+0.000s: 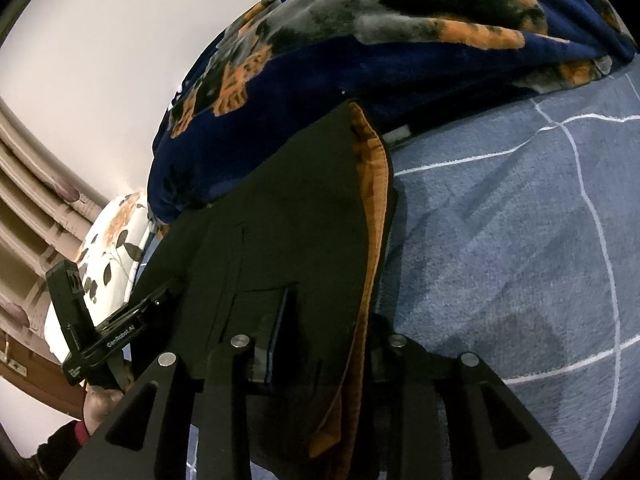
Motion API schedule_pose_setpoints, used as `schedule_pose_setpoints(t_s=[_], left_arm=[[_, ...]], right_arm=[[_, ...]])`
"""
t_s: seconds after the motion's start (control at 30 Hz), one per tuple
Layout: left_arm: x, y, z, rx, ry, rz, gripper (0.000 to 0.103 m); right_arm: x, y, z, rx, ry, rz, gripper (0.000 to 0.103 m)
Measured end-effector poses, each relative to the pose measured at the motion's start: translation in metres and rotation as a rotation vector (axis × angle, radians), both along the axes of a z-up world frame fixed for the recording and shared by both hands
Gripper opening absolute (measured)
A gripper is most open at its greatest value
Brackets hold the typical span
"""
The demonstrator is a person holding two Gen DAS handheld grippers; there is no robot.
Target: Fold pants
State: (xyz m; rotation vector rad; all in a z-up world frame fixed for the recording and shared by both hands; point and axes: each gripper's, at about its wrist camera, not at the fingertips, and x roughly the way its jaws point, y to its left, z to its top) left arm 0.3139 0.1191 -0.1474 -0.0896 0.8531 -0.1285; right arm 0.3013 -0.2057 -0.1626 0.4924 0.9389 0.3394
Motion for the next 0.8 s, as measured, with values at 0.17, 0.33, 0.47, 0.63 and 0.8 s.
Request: schedule_pose_setpoints(t_s=[0.17,0.33,0.47,0.63,0.8], left_arm=[[0.000,-0.001,-0.001,0.005,-0.003,0.003,0.051],[-0.002,-0.001,-0.001,0.011,-0.008,0.007,0.051],[-0.002,-0.001,-0.001,0.012,-0.009,0.010,0.052],[-0.003,-0.001,-0.001,0.019,-0.013,0.017,0.052],[-0.003,-0.002,-0.001,0.026,-0.016,0.024,0.053]], right_arm=[[-0.003,0.000,0.000,-0.012,-0.014,-0.004,0.028],[-0.004,0.000,-0.001,-0.020,-0.022,-0.008,0.028],[-0.004,0.000,-0.002,-0.020,-0.027,-0.013,0.029],[-0.006,0.003,-0.001,-0.054,-0.049,-0.022,0.030],[-0.008,0.010,0.002,-0.118,-0.077,-0.024,0.033]])
